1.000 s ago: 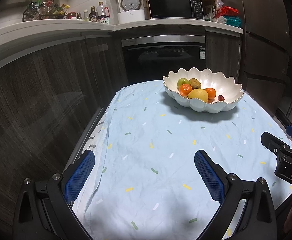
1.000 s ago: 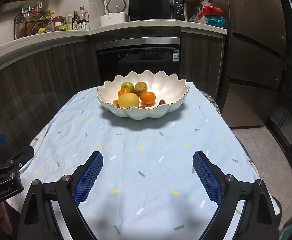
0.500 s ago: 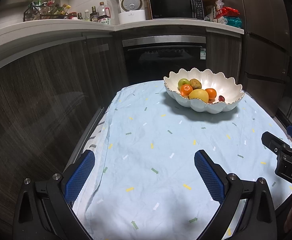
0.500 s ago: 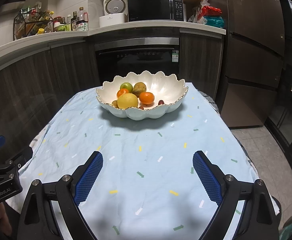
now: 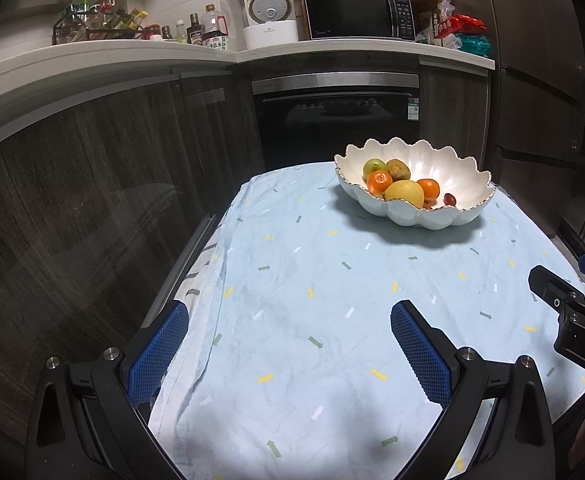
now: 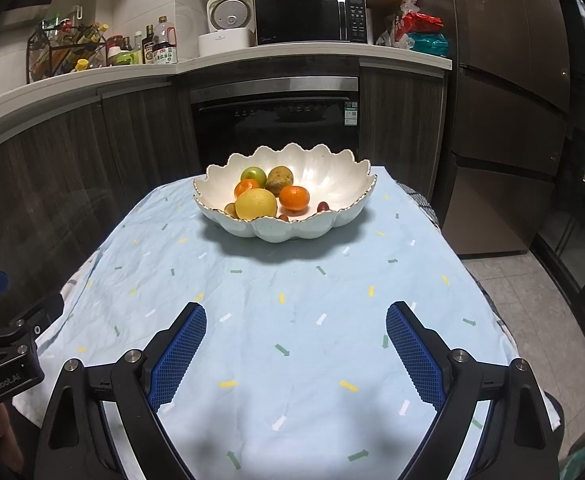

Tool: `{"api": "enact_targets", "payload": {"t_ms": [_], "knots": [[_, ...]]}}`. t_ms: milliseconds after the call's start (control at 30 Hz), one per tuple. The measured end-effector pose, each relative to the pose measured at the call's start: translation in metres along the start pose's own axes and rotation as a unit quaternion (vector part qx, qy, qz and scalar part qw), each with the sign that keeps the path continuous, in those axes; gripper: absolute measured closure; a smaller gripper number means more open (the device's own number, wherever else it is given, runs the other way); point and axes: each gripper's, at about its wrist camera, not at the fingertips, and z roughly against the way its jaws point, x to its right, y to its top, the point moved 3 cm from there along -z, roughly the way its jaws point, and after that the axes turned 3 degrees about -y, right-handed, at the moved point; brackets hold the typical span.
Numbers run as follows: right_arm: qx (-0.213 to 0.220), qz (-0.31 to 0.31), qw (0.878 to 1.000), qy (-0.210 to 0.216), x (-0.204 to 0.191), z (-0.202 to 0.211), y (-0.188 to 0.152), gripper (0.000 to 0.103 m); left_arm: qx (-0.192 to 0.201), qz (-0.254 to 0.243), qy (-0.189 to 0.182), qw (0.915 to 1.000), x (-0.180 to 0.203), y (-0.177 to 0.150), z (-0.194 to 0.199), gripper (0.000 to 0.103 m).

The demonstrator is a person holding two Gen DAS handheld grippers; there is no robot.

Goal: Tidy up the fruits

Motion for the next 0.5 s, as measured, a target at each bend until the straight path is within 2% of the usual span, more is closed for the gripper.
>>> {"api": "enact_targets", "payload": {"t_ms": [500], "knots": [[-0.001, -0.004, 1.000, 0.001, 0.0008, 0.0000, -0.0008, 0.010, -0.010, 0.002, -0.007, 0.9999, 0.0036, -0.0028, 0.0001, 0.000]]}}
